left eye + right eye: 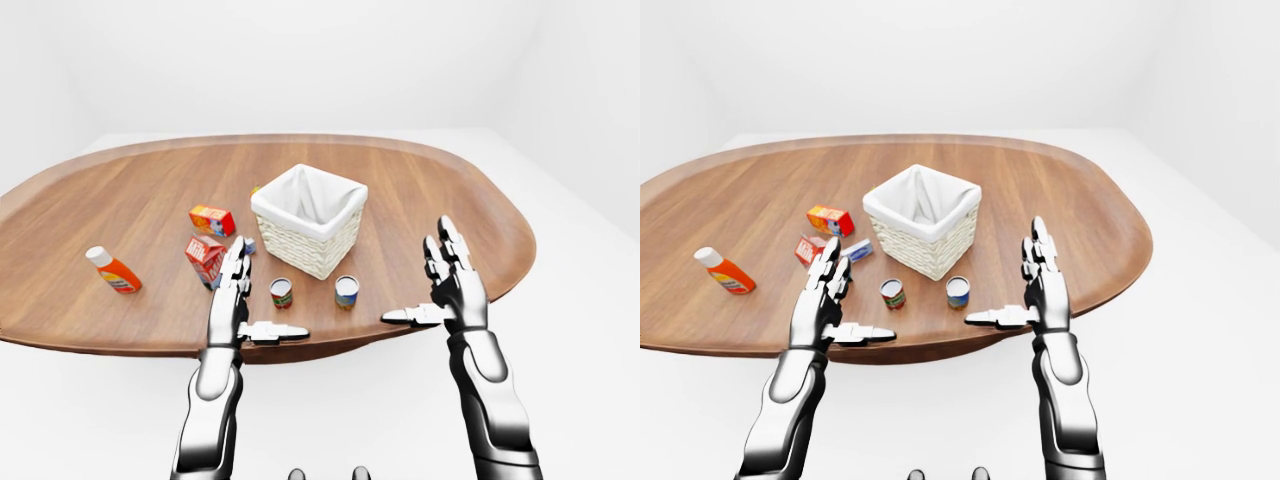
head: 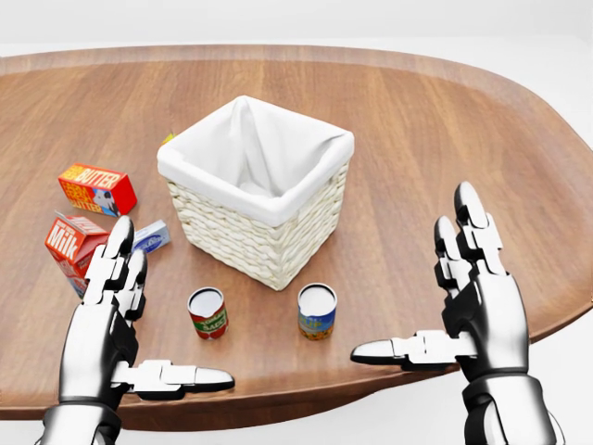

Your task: Pick up the tomato sauce, and put it in the basket.

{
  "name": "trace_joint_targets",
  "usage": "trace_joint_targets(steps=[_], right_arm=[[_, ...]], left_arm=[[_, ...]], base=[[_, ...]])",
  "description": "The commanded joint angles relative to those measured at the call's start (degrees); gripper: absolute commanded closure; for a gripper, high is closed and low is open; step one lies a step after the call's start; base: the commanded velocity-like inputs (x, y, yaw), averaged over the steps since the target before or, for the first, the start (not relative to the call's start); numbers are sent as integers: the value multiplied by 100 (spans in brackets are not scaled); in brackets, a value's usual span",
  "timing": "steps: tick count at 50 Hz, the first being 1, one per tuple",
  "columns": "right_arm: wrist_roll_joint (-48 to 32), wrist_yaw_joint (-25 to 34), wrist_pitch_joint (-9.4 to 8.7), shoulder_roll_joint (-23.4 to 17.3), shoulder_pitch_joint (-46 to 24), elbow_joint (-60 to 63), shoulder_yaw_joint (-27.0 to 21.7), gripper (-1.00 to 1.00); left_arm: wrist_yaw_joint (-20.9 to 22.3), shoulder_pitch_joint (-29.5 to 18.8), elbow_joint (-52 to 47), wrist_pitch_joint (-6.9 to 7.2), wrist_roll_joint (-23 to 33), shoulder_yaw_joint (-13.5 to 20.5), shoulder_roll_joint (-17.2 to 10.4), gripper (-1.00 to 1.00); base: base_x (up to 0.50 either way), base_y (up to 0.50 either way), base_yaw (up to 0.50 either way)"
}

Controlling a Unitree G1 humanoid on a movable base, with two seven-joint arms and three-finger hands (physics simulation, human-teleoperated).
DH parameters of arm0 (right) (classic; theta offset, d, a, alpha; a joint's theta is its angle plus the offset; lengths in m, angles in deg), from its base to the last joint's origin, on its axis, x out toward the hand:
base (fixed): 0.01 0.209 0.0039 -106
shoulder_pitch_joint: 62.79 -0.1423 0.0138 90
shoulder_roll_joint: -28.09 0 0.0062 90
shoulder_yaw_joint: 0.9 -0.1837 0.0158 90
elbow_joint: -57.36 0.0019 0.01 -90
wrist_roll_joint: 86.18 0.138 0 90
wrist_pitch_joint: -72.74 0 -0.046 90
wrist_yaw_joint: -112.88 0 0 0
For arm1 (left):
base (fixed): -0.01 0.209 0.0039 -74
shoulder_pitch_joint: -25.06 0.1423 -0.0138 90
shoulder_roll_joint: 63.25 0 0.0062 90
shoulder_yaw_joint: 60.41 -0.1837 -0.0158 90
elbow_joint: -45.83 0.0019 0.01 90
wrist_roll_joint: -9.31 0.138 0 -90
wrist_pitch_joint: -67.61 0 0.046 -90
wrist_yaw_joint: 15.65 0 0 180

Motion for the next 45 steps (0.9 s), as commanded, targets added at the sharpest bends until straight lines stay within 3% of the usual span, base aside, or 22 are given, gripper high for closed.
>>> trace_joint_targets(steps=[1,13,27,30,45], right_arm=[[169,7,0,-7,-75,25,-33,-100],[130,75,0,-4,0,-20,11,-100],[41,211,0,34,204,175,87,-100],[422,599,0,-16,334,510,41,-100],[274,305,0,45,187,272,16,-100]], left_arm=[[6,-26,12,0,-5,-2,-9,-97],[9,-22,7,0,1,-9,-9,-97],[16,1,-79,0,24,-47,-2,-98],[19,-8,-84,0,22,-39,-4,-97],[25,9,-130,0,33,-23,-5,-98]], base=[[50,0,0],[50,0,0],[0,0,0],[23,0,0],[40,-1,0]])
